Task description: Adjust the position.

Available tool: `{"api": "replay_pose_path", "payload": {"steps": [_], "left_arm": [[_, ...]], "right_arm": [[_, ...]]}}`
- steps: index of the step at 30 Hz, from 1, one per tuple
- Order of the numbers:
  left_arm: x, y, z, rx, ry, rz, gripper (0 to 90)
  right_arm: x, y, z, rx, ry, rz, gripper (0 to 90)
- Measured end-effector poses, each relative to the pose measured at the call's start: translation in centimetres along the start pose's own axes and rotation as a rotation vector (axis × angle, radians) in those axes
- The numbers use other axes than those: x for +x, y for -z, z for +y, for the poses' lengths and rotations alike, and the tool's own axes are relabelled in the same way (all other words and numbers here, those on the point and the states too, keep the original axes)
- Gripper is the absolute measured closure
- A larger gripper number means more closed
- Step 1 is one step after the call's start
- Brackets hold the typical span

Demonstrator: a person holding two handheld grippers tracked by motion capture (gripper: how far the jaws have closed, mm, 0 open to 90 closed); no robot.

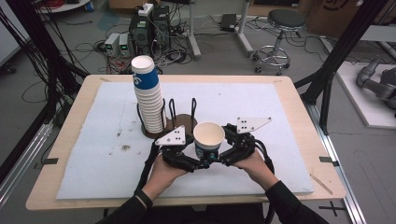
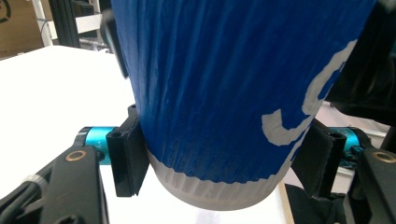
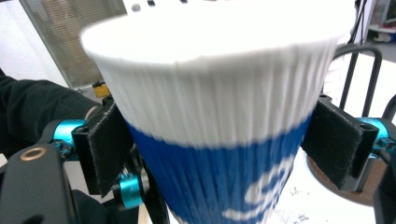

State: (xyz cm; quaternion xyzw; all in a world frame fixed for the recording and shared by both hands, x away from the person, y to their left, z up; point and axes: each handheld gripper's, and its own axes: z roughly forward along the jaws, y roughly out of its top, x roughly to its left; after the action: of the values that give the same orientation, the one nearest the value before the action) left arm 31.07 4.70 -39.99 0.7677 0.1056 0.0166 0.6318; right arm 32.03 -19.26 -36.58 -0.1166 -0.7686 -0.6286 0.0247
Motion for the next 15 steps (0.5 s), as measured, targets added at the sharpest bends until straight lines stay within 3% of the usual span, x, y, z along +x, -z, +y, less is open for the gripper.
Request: {"api": "replay_pose_path", "payload": {"steps": [9,12,15], "left_arm": [[-0.09,-0.18,-0.14,-0.002,0.002,-0.006,29.2],[-0.18,-0.19,0.00,-0.015,0.004,0.006,22.5],[-0.26,-0.09,0.25,-0.032,0.008,-0.003,21.9]], "right_arm": [[0.21,0.28,0.26,-0.024,0.024,0.003,21.3],[0.22,0.27,0.23,-0.028,0.025,0.009,22.6],[0.21,0.17,0.13,-0.029,0.029,0.011,22.9]]}}
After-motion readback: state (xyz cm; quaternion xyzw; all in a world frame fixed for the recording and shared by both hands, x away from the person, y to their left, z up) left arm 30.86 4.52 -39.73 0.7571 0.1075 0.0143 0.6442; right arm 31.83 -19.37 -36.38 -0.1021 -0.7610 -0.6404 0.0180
